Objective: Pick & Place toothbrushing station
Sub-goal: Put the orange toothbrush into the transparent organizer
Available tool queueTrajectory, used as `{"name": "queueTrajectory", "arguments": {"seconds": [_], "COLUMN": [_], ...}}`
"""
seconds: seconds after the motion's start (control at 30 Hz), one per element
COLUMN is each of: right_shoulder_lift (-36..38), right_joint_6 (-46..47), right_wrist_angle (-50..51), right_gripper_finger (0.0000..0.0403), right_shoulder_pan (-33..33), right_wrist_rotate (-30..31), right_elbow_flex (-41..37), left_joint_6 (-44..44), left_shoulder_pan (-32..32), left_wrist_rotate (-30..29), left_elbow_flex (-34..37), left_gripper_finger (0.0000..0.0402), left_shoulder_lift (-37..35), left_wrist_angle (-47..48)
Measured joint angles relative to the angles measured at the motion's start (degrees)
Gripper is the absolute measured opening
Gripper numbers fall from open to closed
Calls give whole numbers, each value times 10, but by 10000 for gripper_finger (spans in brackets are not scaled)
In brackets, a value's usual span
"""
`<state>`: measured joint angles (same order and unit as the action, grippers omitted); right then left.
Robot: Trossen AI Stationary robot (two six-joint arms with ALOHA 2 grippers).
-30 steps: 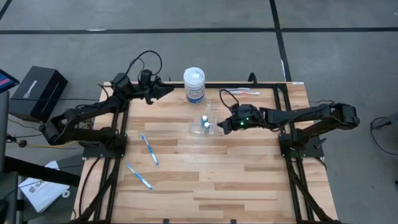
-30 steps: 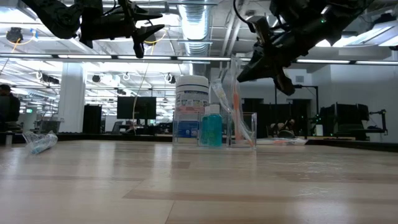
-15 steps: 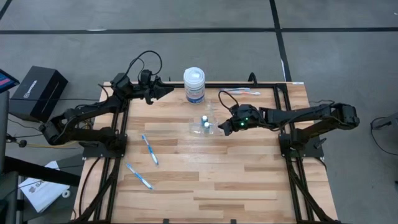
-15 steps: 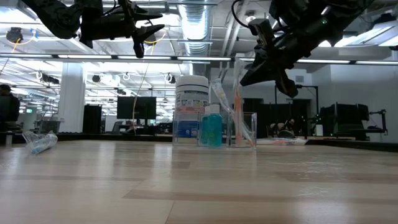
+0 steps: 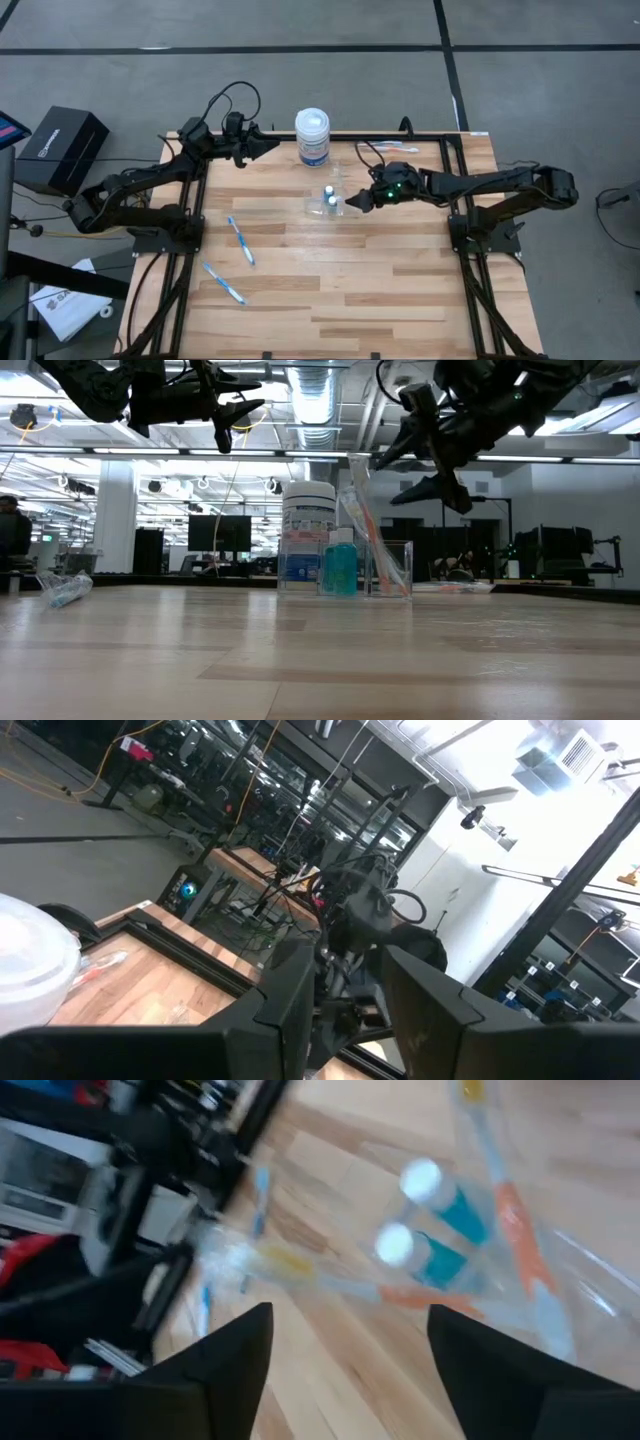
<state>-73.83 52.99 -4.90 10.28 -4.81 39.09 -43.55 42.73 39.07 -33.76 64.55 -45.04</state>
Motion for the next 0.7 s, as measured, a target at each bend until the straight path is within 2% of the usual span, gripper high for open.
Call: {"name": "queueTrajectory", "arguments": {"seconds": [0.23,0.47,0.6,0.7], "right_shoulder_lift": [0,1,1,1], "right_joint_6": [15,27,32,12], "right_wrist_angle": [-94,-327,-276,-234], "right_gripper_finger": [250,219,185,157], "right_shoulder_pan": [53,135,175,202], "right_wrist_rotate": [2,4,18,-7], "right_elbow_flex": [0,4,26,38], "left_joint_6": [11,14,30,30], "left_shoulder_pan": [0,0,0,0], "left_wrist_rotate": [0,0,4,4], "left_elbow_flex": [0,0,0,0], "left_gripper_finger": [115,115,115,115], "left_shoulder_lift": [0,0,0,0], "left_wrist_angle": [0,0,0,0]}}
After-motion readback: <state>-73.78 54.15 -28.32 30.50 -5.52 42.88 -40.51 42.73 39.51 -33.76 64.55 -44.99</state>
